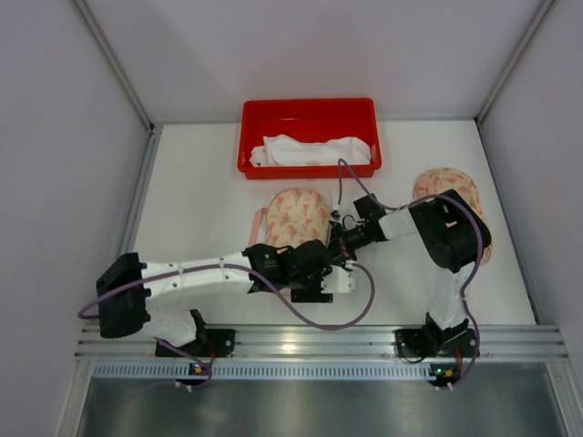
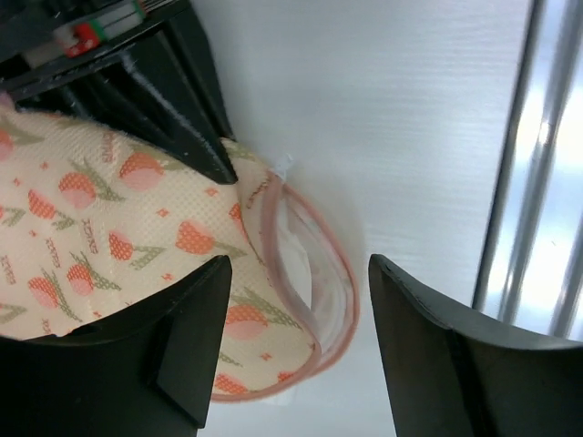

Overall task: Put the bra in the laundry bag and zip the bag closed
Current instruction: Adjust the laundry bag at the center of the board, then zip the laundry bag at the center of the board.

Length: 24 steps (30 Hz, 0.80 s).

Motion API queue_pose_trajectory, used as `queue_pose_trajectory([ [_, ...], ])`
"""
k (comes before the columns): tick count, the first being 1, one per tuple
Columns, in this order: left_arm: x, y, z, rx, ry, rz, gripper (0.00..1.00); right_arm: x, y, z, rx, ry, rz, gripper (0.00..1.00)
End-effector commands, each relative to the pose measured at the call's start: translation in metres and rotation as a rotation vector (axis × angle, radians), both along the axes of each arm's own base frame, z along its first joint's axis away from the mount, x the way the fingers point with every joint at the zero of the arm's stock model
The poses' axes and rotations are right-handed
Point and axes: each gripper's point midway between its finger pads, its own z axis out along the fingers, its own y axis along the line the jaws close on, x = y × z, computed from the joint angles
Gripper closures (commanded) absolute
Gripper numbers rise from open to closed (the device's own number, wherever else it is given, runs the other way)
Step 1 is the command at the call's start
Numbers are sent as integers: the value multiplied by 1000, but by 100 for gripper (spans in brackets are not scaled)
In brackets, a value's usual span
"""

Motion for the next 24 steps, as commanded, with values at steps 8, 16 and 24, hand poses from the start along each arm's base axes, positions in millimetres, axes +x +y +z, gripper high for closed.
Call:
queue_pose_trajectory([
  [8,-51,-54,4,423,80,-440,34,-6,1,1,-22,-2,38,100],
  [16,-28,-65,-29,761,-4,-480,36,-5,0,-2,-31,0,38,100],
  [24,-3,-56,-53,937,-74,-474,36,-6,0,-3,-30,-11,41,100],
])
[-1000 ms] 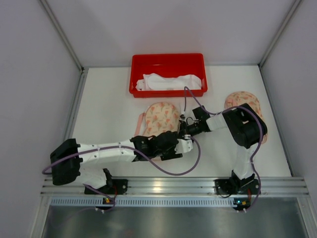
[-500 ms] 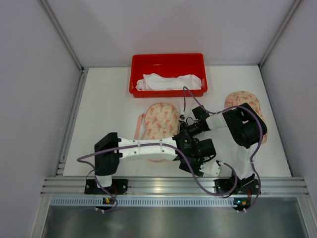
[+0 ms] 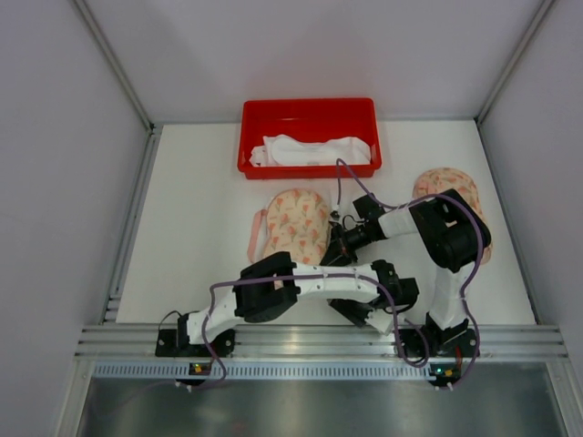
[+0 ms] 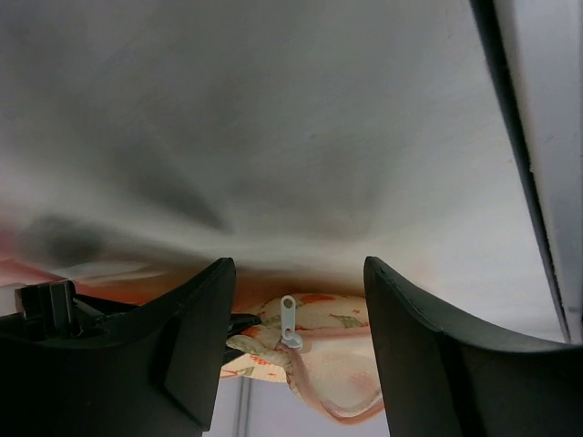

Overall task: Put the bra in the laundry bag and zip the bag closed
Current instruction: Zip the laundry bag at the center of the board.

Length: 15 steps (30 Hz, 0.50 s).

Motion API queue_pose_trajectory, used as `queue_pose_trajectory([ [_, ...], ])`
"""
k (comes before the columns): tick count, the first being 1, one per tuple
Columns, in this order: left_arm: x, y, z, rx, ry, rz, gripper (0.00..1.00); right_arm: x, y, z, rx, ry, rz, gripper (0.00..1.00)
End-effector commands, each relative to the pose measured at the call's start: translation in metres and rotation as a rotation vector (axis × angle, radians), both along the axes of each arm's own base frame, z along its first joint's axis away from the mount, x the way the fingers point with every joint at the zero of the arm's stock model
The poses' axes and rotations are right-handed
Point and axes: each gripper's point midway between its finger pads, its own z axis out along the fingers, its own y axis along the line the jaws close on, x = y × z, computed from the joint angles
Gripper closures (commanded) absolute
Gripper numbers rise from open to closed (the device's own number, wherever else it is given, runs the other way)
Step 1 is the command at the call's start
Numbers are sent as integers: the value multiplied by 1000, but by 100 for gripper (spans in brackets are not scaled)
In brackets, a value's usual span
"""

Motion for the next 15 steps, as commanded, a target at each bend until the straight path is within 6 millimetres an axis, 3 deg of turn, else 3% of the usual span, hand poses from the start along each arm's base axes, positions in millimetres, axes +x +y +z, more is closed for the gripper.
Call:
queue_pose_trajectory([
  [1,14,17,13,110,-56,-42,36,-3,2,0,-14,3,17,100],
  [15,44,32,1,187,-93,-38,34,-3,2,3,-15,-23,26,100],
])
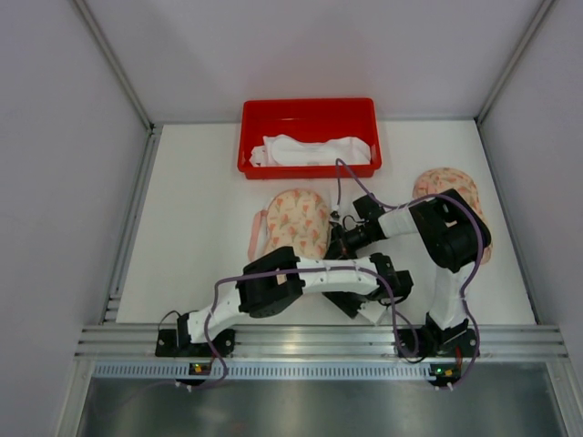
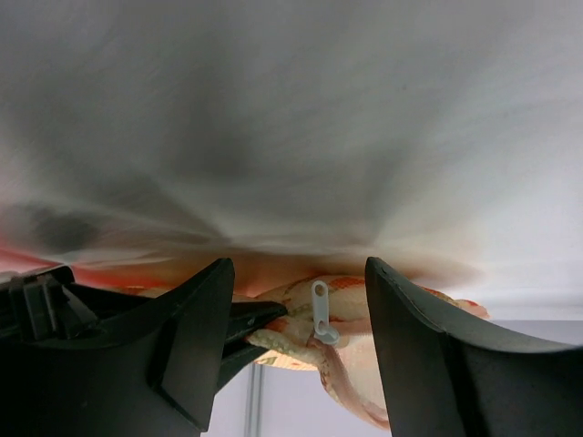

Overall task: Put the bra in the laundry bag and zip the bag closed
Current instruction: Zip the laundry bag at the center of the board.

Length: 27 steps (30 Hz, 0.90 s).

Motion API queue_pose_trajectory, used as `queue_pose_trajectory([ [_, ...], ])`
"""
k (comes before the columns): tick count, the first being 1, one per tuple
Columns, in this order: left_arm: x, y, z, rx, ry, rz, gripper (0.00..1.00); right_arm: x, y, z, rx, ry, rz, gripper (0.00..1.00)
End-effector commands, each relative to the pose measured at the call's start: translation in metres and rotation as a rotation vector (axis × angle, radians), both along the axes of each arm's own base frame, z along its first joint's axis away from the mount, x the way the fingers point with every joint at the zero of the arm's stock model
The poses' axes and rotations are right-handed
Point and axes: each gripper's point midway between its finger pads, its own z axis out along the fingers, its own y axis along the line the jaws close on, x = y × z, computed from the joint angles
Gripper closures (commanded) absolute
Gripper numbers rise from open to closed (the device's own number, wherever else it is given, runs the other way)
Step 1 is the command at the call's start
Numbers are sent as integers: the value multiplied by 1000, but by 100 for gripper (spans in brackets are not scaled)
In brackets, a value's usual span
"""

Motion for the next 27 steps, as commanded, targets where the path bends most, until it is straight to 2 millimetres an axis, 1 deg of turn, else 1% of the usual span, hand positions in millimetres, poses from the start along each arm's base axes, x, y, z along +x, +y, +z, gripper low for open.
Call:
queue_pose_trajectory([
  [1,11,13,4,81,-17,-17,34,-3,3,5,-11,-10,18,100],
  [5,17,18,2,93,-16,-2,36,-4,2,6,-11,-20,20,100],
  [9,17,18,3,93,-16,-2,40,-3,2,5,-15,-17,22,100],
  [15,18,25,-1,120,-21,-4,42,-4,1,5,-17,-25,23,100],
  [17,21,28,-2,133,-25,2,44,-4,1,5,-17,-23,25,100],
  [18,23,29,-2,134,-26,2,46,-4,1,6,-15,-23,23,100],
  [19,24,31,-3,139,-26,4,50,-4,1,6,-15,-27,24,100],
  [21,24,32,-2,139,-21,3,55,-4,1,7,-14,-33,25,100],
  [22,23,31,-1,136,-20,3,60,-3,1,6,-16,-32,23,100],
  [24,22,31,1,131,-18,2,63,-3,1,5,-18,-33,24,100],
  [25,21,31,1,130,-15,0,68,-4,1,5,-17,-32,27,100],
  [27,19,32,2,129,-9,-1,74,-2,1,5,-18,-34,26,100],
])
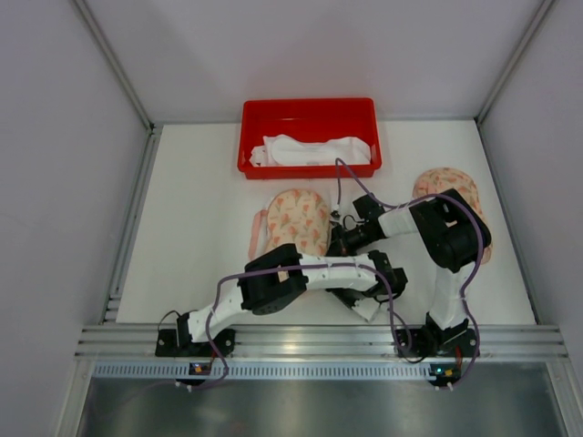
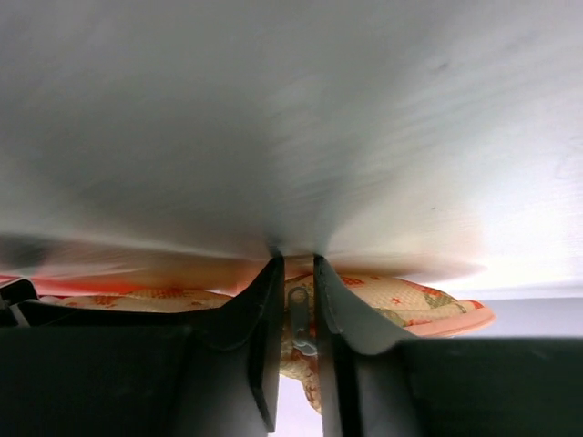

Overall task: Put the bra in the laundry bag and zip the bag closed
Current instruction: Zip the laundry bag at the center of the board.

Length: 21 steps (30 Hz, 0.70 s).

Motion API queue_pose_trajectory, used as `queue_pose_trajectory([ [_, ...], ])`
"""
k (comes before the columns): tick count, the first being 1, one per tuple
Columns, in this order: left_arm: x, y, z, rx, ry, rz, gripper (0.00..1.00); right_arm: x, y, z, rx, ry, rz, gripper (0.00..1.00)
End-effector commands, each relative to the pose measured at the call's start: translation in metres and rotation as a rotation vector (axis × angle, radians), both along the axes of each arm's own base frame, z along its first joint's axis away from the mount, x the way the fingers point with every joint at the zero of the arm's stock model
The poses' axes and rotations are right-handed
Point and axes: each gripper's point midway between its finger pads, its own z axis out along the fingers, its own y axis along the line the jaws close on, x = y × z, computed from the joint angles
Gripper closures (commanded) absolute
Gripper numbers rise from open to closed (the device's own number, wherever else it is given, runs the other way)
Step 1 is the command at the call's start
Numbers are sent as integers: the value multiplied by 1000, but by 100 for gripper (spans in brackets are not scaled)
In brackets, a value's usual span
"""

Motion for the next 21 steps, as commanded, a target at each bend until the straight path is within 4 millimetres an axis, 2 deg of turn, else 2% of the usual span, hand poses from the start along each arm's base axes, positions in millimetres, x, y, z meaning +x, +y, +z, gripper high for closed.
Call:
queue_pose_trajectory([
  [1,7,14,14,51,-16,-18,77,-3,3,9,2,-6,27,100],
  [2,4,15,15,49,-11,-20,87,-4,3,9,-1,0,29,100],
  [4,-4,14,15,47,0,-26,100,-2,3,9,2,-7,34,100],
  [15,-67,18,12,35,100,-43,100,8,1,7,-11,-27,39,100],
  [21,-88,14,17,-5,130,-22,100,17,-4,6,-20,-40,30,100],
])
